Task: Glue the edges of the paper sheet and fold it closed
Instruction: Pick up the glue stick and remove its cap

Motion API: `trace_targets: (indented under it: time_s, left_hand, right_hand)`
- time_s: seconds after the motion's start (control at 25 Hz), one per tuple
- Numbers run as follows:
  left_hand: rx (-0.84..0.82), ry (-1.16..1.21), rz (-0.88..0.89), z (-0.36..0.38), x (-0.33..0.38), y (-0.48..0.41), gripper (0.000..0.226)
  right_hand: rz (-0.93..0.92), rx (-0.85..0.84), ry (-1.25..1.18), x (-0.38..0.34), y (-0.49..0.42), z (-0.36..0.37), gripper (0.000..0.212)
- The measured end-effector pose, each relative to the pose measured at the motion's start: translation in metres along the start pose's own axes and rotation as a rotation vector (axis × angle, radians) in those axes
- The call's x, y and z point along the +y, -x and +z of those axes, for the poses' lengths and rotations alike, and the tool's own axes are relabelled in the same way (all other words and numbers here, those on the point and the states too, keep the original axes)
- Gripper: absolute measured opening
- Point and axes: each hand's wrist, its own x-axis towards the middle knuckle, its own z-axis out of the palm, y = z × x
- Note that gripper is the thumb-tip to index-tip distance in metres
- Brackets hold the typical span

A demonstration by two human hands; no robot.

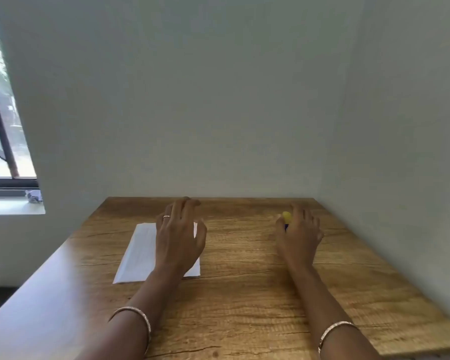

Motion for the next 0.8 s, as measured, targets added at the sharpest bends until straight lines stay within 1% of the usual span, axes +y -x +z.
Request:
trace_targets:
  time_s: [0.16,0.24,0.28,0.36,0.4,0.48,0.56,0.64,0.72,0.8]
  left_hand:
    - [-0.009,0.022,0.022,0.003,0.002,0.002,0.030]
    - [-0.020,0.046,0.044,0.003,0.005,0.003,0.028]
    - [-0.017,0.072,0.055,0.003,0.006,0.004,0.026]
    - [-0.036,0.145,0.059,0.001,0.010,0.005,0.024]
    - [-0.058,0.192,0.059,0.000,0.012,0.005,0.024]
    - [-0.127,0.313,0.077,0.000,0.016,0.008,0.027]
    - [-0.231,0.416,0.111,-0.001,0.019,0.011,0.034]
    - [-0.343,0.492,0.140,-0.002,0.023,0.012,0.038]
    - [-0.402,0.534,0.129,-0.001,0.026,0.013,0.037]
    - [-0.422,0.574,0.100,0.000,0.027,0.013,0.032]
  right_hand:
    - [0.081,-0.029,-0.096,0.007,-0.001,0.001,0.021]
    - [0.071,-0.003,-0.172,0.004,0.001,-0.002,0.019]
    - [0.058,0.012,-0.262,0.000,0.003,-0.005,0.020]
    - [0.049,-0.015,-0.487,-0.018,0.012,-0.014,0.020]
    - [0.033,-0.033,-0.560,-0.029,0.019,-0.019,0.020]
    - [-0.034,-0.081,-0.630,-0.048,0.032,-0.023,0.020]
    - [-0.103,-0.134,-0.673,-0.060,0.044,-0.022,0.017]
    - [-0.117,-0.193,-0.747,-0.066,0.050,-0.021,0.015]
    - [-0.126,-0.255,-0.792,-0.067,0.052,-0.021,0.015]
    - [-0.153,-0.289,-0.804,-0.068,0.053,-0.022,0.016]
